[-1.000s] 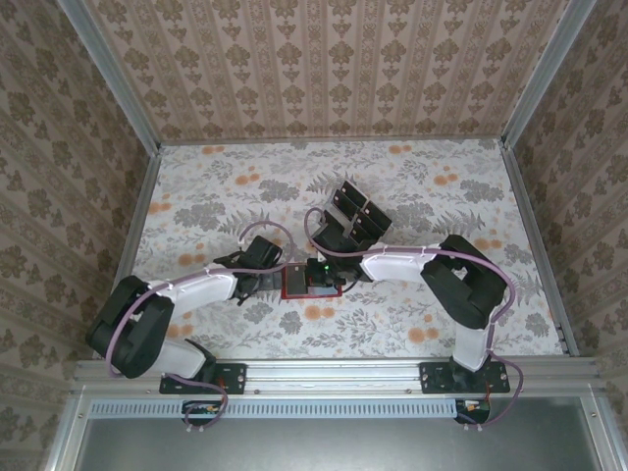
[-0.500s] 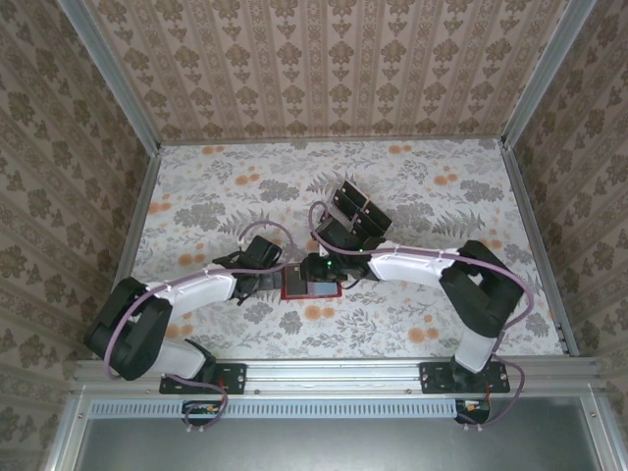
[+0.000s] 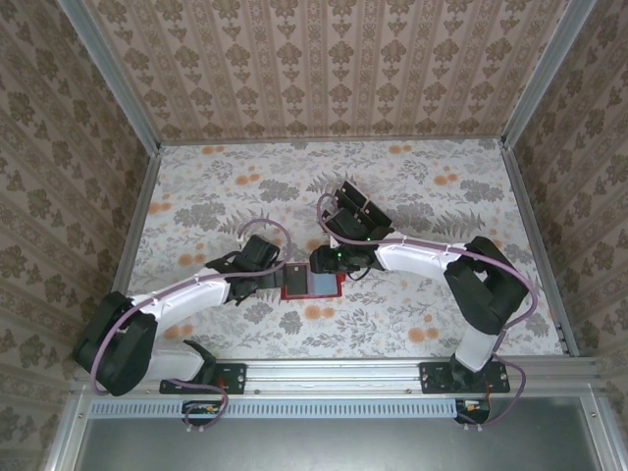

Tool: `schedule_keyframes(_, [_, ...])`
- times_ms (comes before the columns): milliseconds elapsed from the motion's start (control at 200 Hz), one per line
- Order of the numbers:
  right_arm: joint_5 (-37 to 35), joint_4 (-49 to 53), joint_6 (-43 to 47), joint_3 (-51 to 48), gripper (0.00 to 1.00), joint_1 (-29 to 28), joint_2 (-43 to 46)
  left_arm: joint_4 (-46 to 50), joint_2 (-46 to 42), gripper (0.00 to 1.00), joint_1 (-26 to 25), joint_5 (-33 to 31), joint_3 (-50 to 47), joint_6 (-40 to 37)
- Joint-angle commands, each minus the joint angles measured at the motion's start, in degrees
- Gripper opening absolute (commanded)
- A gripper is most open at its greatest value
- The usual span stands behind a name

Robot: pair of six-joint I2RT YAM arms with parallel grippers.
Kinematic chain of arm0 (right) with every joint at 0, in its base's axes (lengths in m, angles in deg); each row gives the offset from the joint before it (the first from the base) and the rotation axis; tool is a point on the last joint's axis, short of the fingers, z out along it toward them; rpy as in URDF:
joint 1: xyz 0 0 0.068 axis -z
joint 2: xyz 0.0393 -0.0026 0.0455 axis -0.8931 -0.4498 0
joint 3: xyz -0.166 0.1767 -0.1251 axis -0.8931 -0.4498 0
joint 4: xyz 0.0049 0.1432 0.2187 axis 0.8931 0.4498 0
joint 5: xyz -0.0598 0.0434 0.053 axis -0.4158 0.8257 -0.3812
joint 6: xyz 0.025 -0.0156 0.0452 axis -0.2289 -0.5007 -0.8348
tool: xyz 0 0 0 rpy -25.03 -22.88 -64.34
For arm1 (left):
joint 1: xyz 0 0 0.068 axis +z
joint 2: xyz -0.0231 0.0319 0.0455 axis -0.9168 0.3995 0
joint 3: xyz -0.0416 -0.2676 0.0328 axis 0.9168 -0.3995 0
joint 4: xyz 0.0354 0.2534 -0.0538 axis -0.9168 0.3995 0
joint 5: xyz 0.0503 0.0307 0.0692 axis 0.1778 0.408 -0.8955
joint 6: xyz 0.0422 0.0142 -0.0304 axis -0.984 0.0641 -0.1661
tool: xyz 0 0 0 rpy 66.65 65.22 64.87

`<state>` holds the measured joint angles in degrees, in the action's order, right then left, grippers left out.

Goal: Put the credit cards into the card holder
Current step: Insert the credit card into the card slot, then flip over the card slot in the card holder.

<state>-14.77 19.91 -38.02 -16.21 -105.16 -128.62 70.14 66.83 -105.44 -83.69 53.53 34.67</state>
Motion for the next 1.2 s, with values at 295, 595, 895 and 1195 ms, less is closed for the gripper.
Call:
schedule_keyframes(295, [1.72,-1.23,0.52,1.61,0.51,0.08,-6.84,0.9,0.42,1.0,-1.89,0.25,1.81,1.79])
schedule_keyframes(595, [5.77,-8.22,-5.19,-0.94,0.51,0.08,-7.34,-1.37,-2.26,1.0,-4.28,0.23,-0.82,1.7])
schedule_keyframes(895, [7.35,-13.24,-10.46,-2.99,0.51,0.1,-8.16,-6.81,-6.5,1.0,-9.8,-0.15,-6.0,3.76])
schedule_keyframes(1195, [6.96,-14.07,-12.94,-4.05,0.51,0.06,-7.64,-13.75,-6.45,1.0,-14.35,-0.8,-7.56,3.3])
